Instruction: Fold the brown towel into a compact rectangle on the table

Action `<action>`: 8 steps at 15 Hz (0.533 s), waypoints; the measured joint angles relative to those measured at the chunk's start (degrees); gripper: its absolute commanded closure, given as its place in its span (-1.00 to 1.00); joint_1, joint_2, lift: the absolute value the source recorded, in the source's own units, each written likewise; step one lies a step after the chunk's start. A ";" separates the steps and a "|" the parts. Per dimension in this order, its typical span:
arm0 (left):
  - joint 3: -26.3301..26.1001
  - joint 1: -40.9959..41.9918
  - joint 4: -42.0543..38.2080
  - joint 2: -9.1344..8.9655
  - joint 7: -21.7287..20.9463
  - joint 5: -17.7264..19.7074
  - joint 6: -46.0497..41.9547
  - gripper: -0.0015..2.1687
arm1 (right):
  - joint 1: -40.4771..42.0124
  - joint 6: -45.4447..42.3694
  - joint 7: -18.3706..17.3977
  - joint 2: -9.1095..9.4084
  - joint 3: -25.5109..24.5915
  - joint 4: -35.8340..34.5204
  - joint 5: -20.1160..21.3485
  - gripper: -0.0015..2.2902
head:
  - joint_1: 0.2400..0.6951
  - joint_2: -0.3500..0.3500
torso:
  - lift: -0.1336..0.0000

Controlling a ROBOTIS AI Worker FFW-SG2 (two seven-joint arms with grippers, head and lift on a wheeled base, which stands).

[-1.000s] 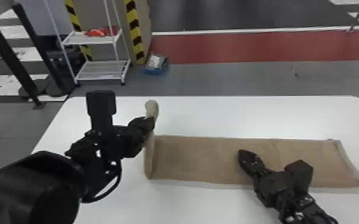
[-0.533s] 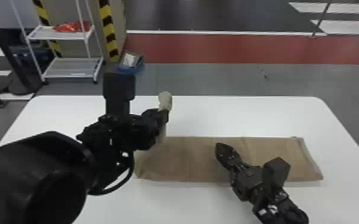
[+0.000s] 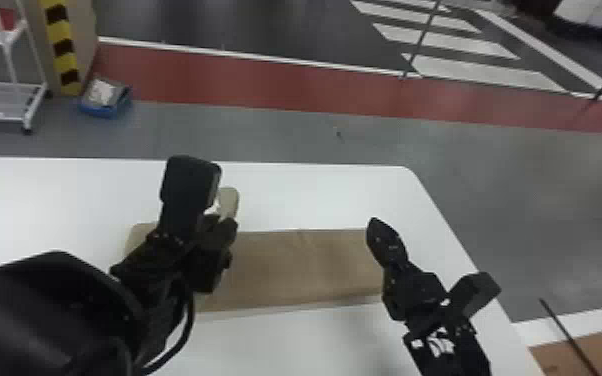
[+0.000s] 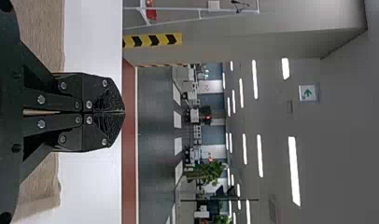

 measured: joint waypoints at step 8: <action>-5.02 0.02 9.46 -3.49 -0.25 -2.08 -8.96 -0.98 | 1.07 -3.94 1.41 -2.56 -4.41 4.12 -4.42 -0.57 | 1.00 -1.00 | -0.87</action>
